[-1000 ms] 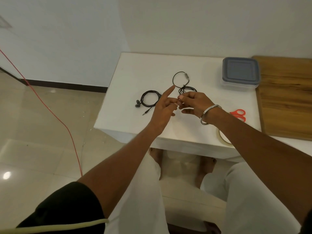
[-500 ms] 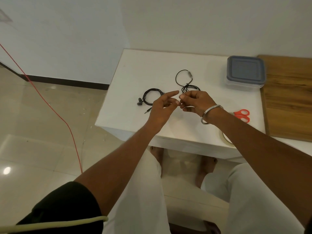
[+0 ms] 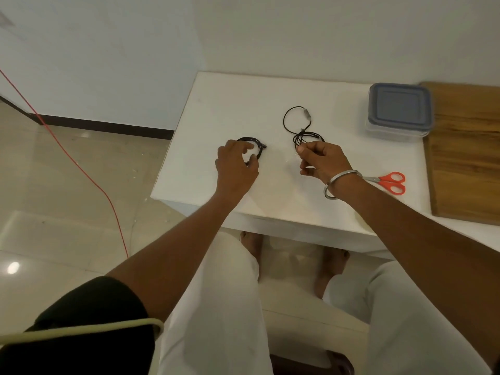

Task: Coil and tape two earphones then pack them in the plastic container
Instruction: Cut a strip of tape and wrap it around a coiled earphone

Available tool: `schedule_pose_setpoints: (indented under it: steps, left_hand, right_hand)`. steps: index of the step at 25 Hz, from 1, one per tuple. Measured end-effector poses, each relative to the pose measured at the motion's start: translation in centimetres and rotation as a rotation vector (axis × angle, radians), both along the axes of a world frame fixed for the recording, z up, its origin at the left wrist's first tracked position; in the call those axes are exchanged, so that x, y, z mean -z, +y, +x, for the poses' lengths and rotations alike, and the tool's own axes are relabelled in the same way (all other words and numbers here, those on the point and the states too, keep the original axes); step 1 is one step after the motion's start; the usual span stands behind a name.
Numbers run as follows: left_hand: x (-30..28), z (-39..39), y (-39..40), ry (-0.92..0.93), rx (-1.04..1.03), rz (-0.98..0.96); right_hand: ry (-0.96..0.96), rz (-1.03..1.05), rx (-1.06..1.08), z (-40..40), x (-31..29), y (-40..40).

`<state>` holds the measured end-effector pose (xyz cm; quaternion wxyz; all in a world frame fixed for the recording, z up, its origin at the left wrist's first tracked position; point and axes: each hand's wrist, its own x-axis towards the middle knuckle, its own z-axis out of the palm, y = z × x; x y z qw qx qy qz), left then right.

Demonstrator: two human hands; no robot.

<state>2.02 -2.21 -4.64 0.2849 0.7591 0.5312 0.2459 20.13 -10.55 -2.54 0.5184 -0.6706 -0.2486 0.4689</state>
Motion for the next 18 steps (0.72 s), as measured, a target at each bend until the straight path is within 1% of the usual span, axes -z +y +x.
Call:
schedule_pose_setpoints:
  steps: [2, 3, 5, 11, 13, 15, 17, 18]
  left_hand:
    - [0.3, 0.6, 1.0, 0.243, -0.017, -0.062]
    - [0.5, 1.2, 1.3, 0.321, 0.001, -0.084]
    - [0.6, 2.5, 1.6, 0.413, 0.032, -0.065]
    - [0.9, 3.5, 1.4, 0.648, 0.081, 0.098]
    - [0.8, 3.2, 1.1, 0.676, 0.094, 0.132]
    - [0.2, 3.0, 1.0, 0.638, 0.121, 0.137]
    - [-0.5, 2.8, 1.1, 0.535, 0.165, 0.083]
    - [-0.7, 2.6, 1.1, 0.446, 0.188, 0.025]
  right_hand:
    - [0.002, -0.002, 0.015, 0.2, 0.3, 0.2]
    - [0.008, 0.000, 0.021, 0.3, 0.4, 0.2]
    - [0.023, 0.003, 0.026, 0.4, 0.6, 0.3]
    - [0.052, 0.013, 0.031, 0.8, 0.5, 0.4]
    - [0.064, 0.017, 0.031, 0.6, 0.3, 0.5]
    - [0.074, 0.021, 0.031, 0.4, 0.1, 0.6]
    - [0.098, 0.031, 0.037, 0.1, -0.2, 0.8]
    - [0.110, 0.036, 0.041, 0.0, -0.4, 0.9]
